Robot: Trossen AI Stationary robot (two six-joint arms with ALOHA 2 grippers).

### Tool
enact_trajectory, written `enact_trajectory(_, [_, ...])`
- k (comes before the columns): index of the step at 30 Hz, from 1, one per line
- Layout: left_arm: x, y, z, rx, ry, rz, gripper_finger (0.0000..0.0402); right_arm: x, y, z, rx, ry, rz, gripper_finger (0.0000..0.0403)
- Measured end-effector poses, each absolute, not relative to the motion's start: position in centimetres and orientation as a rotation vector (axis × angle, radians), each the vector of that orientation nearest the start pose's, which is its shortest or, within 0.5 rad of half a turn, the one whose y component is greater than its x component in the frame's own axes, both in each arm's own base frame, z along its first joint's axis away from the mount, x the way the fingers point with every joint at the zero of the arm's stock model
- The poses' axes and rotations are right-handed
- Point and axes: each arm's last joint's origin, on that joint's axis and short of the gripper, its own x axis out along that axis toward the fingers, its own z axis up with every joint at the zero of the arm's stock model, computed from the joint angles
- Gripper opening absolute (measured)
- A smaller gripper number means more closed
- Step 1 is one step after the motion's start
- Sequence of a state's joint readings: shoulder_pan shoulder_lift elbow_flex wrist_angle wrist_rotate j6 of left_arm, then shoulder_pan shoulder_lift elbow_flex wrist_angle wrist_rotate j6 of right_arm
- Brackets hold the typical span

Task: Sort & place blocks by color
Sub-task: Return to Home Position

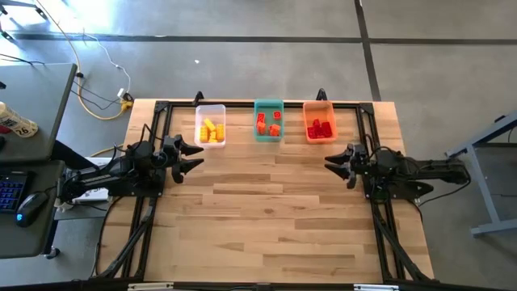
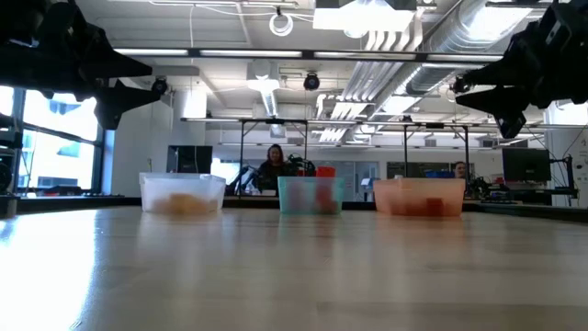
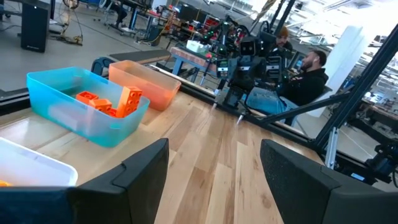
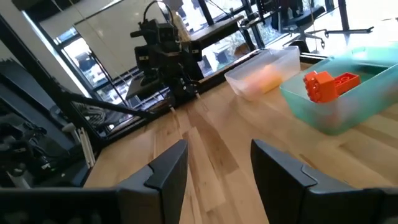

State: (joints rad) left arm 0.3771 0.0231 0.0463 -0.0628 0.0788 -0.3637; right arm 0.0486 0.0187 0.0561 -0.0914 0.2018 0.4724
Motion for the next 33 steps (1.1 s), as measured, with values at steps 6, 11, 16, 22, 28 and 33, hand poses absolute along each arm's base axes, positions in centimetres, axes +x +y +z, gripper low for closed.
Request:
enact_trajectory(6, [9.02,3.33,17.15,-0.37,-0.016,0.302,0.0243,9.41,-0.14,17.34,0.434,0.002,-0.164,0.0161])
enact_trajectory(11, [9.02,3.33,17.15,-0.37,-0.016,0.302,0.0243,9.6,-0.13,17.13,0.428,0.029,-0.17,0.0161])
enact_trajectory(16, [9.02,3.33,17.15,-0.37,-0.016,0.302,0.0243,9.66,-0.07,17.05,0.436,0.043,-0.152,0.0161])
enact_trajectory(22, [9.03,3.33,17.15,-0.37,-0.016,0.302,0.0243,9.66,-0.07,17.05,0.435,0.043,-0.152,0.0161])
enact_trajectory(28, [9.03,3.33,17.15,-0.37,-0.016,0.302,0.0243,9.66,-0.07,17.04,0.435,0.043,-0.152,0.0161])
enact_trajectory(33, [9.03,3.33,17.15,-0.37,-0.016,0.302,0.0243,9.66,-0.07,17.04,0.435,0.044,-0.153,0.0161])
